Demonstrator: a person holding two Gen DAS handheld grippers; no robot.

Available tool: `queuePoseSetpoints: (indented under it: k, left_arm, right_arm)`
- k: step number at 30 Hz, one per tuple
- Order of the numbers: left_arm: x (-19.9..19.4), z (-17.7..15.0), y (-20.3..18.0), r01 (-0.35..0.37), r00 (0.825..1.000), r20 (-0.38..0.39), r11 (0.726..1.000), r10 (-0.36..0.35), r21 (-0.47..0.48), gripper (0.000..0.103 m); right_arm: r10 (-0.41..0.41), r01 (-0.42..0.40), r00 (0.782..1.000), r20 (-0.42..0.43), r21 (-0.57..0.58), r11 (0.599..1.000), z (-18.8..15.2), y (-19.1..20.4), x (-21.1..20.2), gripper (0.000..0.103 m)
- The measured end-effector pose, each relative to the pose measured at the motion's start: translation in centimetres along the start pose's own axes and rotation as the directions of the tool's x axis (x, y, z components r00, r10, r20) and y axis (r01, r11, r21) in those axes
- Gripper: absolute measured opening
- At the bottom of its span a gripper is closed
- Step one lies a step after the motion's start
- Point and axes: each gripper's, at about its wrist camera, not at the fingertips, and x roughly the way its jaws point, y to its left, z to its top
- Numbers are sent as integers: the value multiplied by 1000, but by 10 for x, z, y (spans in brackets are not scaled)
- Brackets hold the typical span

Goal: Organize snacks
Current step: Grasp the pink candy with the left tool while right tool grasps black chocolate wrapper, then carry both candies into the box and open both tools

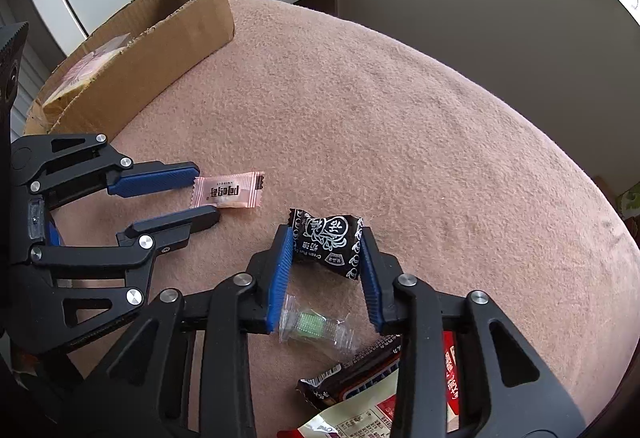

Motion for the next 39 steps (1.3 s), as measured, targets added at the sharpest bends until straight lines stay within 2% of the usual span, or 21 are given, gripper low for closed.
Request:
queuePoseSetpoints:
  k: [3,7,8,12,15,18,19,21,23,27,28,30,31,39]
  left_arm:
    - [0,-1,-7,-18,1000,9,1000,18,23,20]
    - [0,0,-5,-7,1000,10,1000,7,4,18]
    - [-1,-1,-4,-2,1000,11,1000,2,-7,17]
    - [-7,-2,-1,24,999,26,999,-23,-42,3]
    - [-5,-1,-2,4,1000,21,999,-3,-34,4]
    - [-2,-1,-2,21,1000,11,999,-21,-39,4]
    - [-2,0,-2,24,1000,9,999,-24,-39,5]
    - [-4,1,-2,20,1000,22,999,-19,-36,18]
    - [-5,4,-3,-20,999,41,999,22,-41,49]
    - [3,15,-3,-25,998,55,999,27,-44,51]
    - [7,17,-5,-26,998,53,999,28,-38,50]
    - [14,20,-8,-11,999,30,999,12,-33,32]
    - [16,19,-8,-6,1000,27,999,7,-40,19]
    - [-3,11,3,30,999,47,994,-25,-102,18]
  right_arm:
    - [0,0,1000,5,-1,1000,-3,1,-2,24]
    - [21,-21,1000,20,20,1000,-11,0,-9,19]
    - [31,-31,999,23,28,999,-12,0,-11,14]
    - [31,-32,999,30,30,999,-15,3,-16,11]
    - [37,-38,999,31,33,999,-14,4,-16,10]
    - [41,-42,999,30,30,999,-13,4,-15,10]
    - [41,-42,999,30,31,999,-13,3,-15,10]
    - [47,-49,998,30,41,998,-14,0,-16,10]
    - [55,-57,998,31,57,997,-16,-6,-18,10]
    - [62,-64,998,33,72,995,-19,-10,-18,10]
    - [63,-66,997,36,77,995,-19,-11,-19,10]
    - [64,-67,997,42,84,994,-20,-13,-21,10]
    - [65,-69,997,45,87,994,-21,-13,-22,10]
    - [74,-82,994,82,100,992,-23,-12,-44,10]
